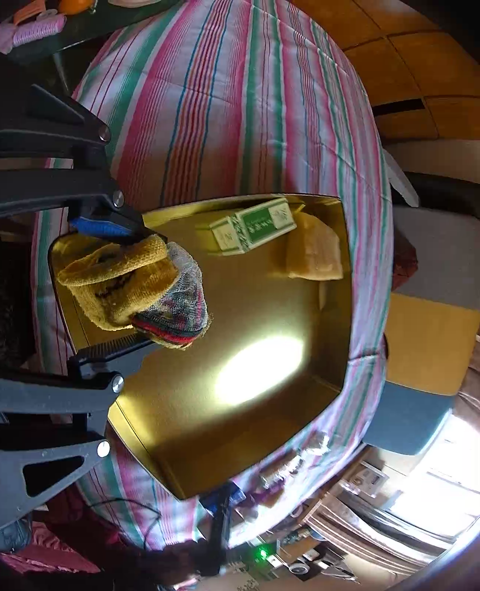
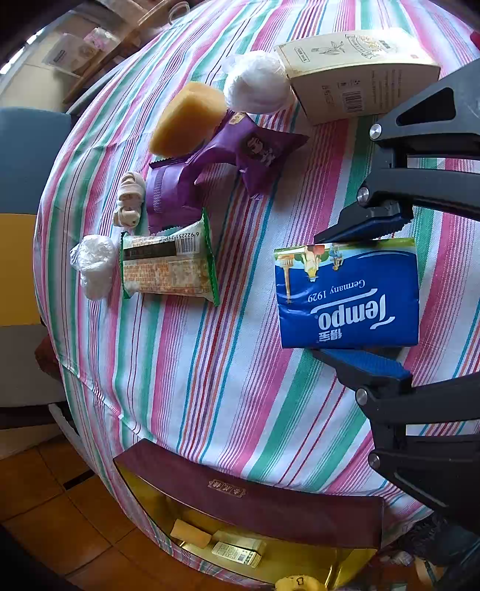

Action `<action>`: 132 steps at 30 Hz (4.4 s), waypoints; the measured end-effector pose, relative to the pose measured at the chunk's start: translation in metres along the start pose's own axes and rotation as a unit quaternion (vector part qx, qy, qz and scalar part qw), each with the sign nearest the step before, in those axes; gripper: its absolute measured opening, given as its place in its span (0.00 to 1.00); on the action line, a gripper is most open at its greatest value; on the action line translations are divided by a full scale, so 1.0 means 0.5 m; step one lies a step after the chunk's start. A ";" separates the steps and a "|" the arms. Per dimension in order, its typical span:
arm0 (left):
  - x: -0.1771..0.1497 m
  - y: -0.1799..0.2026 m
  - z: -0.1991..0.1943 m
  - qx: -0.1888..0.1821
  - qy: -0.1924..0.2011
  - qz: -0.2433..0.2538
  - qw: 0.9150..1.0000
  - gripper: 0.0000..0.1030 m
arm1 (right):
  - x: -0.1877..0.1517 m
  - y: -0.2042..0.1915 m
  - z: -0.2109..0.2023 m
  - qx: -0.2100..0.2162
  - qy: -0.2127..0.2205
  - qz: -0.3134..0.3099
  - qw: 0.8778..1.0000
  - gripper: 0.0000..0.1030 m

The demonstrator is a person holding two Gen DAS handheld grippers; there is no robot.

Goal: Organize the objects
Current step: 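Lower the tissue pack into the tray with the right tool while the left tool drops the knitted bundle there, then move both tools back toward the white plastic bag on the table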

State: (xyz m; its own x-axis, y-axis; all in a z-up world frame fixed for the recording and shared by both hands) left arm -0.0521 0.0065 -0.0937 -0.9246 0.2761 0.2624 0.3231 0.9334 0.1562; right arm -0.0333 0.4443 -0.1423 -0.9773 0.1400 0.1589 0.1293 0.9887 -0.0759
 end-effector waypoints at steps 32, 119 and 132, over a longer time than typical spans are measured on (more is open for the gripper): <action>-0.033 -0.050 -0.115 0.023 0.096 -0.052 0.994 0.56 | 0.002 -0.023 -0.130 0.059 0.083 0.086 0.991 0.51; 0.107 0.345 -0.063 -0.042 0.048 0.139 0.988 0.61 | -0.090 0.280 -0.218 -0.004 0.229 0.349 0.909 0.87; 0.253 0.516 0.032 -0.059 -0.002 0.171 0.984 0.61 | -0.110 0.290 -0.212 0.054 0.228 0.372 0.898 0.90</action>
State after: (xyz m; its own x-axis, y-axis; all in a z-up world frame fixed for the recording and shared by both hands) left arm -0.0889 0.2857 -0.0356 -0.7587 0.5703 0.3148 0.6360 0.7530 0.1688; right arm 0.0570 0.5854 -0.0579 -0.4530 0.7919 0.4095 0.6773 0.6044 -0.4195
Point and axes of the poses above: each gripper's, at about its wrist camera, not at the fingertips, and z roughly the way its jaws point, y to its right, x to its top, the point moved 3 cm from there along z, roughly the way its jaws point, and after that the axes turned 13 degrees about -y, right-handed, at the moved point
